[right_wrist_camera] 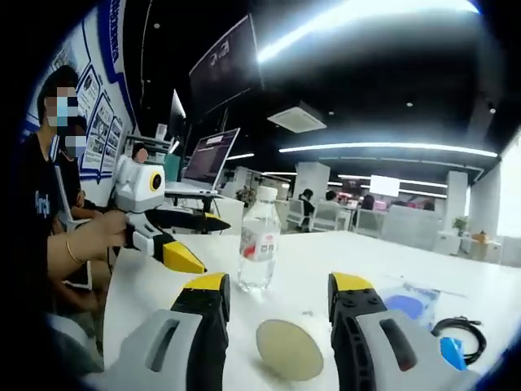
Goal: Arrange the tabletop items into an orderly group along one side of the table until the central work area is clear of visible clutter.
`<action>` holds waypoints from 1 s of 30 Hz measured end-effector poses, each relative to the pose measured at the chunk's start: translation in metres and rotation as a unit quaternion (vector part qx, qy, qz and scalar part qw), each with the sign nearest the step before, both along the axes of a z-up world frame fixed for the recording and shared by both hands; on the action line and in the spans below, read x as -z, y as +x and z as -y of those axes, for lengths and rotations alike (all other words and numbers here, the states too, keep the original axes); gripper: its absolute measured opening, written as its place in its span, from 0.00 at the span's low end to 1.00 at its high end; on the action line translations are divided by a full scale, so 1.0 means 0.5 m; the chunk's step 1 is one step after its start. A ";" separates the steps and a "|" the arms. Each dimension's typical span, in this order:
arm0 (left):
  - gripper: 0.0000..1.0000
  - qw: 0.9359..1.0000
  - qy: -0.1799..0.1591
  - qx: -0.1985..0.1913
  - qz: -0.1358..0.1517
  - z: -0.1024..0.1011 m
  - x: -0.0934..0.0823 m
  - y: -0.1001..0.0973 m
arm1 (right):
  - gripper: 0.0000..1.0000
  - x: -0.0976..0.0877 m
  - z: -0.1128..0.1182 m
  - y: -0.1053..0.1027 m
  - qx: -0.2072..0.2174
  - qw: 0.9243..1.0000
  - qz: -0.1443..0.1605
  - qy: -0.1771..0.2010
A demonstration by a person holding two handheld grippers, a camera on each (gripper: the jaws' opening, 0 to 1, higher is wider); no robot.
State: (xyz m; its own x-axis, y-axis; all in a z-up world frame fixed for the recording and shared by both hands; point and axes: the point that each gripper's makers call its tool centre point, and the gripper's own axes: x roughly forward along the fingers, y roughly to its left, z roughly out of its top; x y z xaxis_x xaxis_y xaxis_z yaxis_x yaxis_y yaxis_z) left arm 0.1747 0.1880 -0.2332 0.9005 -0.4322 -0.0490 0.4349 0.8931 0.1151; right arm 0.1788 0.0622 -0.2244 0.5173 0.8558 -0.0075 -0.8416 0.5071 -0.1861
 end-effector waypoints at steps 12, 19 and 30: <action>0.92 1.000 -0.001 -0.003 0.004 0.007 0.004 -0.021 | 0.47 0.057 0.042 0.003 0.015 0.999 -0.047 0.006; 0.92 1.000 0.010 0.006 0.007 0.017 0.010 -0.025 | 0.47 0.073 0.048 0.008 0.021 0.998 -0.055 0.005; 0.91 0.999 0.030 0.010 0.006 0.027 0.021 -0.026 | 0.40 0.103 0.062 0.029 0.044 0.996 -0.071 -0.004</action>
